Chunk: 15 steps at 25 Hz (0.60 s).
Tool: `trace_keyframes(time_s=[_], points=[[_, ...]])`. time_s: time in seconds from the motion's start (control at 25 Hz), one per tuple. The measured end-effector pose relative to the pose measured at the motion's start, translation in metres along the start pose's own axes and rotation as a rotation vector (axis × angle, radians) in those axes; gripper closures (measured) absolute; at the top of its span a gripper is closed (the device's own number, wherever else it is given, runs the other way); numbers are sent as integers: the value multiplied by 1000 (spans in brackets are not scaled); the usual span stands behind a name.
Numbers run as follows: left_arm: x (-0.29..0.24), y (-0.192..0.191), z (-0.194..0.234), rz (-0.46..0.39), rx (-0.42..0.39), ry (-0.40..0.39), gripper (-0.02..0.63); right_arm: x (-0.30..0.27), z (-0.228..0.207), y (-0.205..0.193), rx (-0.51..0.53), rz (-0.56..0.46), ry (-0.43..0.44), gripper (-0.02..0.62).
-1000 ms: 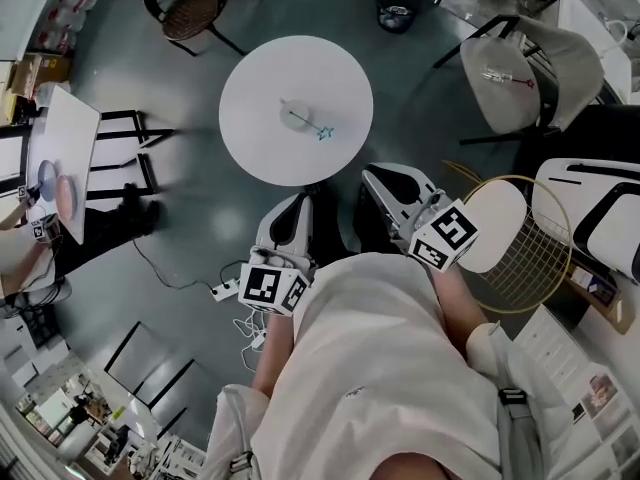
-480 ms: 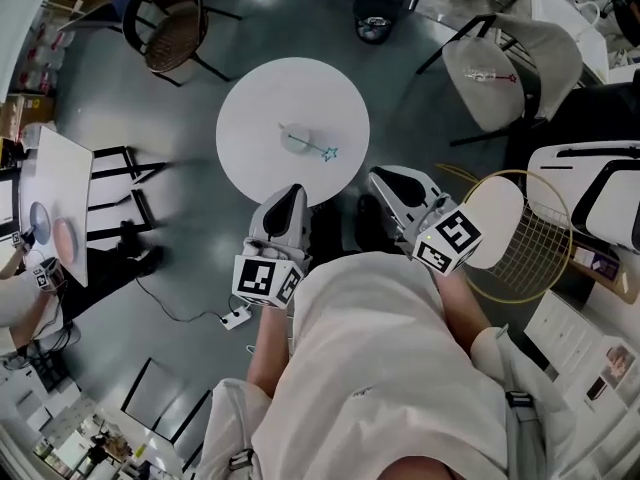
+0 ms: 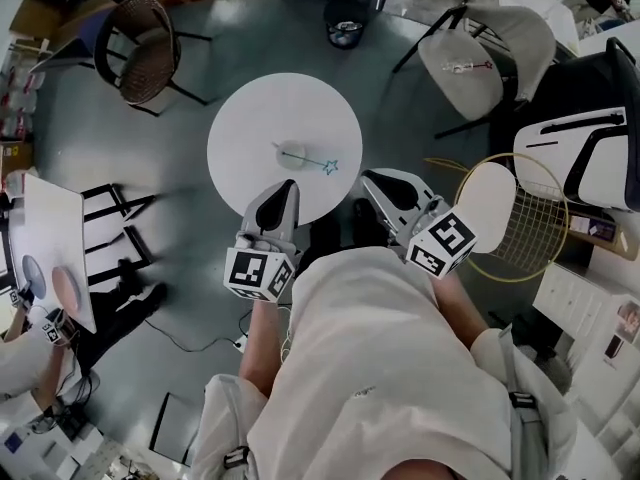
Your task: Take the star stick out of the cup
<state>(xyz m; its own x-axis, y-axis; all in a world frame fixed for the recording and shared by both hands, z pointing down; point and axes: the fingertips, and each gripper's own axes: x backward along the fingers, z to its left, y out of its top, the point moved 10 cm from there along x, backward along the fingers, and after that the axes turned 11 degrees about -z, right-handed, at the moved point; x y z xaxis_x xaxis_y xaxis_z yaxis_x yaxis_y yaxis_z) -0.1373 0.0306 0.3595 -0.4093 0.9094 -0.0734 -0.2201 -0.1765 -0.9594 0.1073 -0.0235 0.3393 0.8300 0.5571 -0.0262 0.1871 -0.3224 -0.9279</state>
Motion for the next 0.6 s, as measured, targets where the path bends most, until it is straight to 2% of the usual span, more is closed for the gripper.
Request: trace_keyframes(time_s=[0.28,0.6], points=[[-19,-2,29,55,-43,-107,600,4,10,-5,7,-19,-129,587],[-29,-22,50,126,-85,-197,600,10,28,-33,-26,-7,-235,588]])
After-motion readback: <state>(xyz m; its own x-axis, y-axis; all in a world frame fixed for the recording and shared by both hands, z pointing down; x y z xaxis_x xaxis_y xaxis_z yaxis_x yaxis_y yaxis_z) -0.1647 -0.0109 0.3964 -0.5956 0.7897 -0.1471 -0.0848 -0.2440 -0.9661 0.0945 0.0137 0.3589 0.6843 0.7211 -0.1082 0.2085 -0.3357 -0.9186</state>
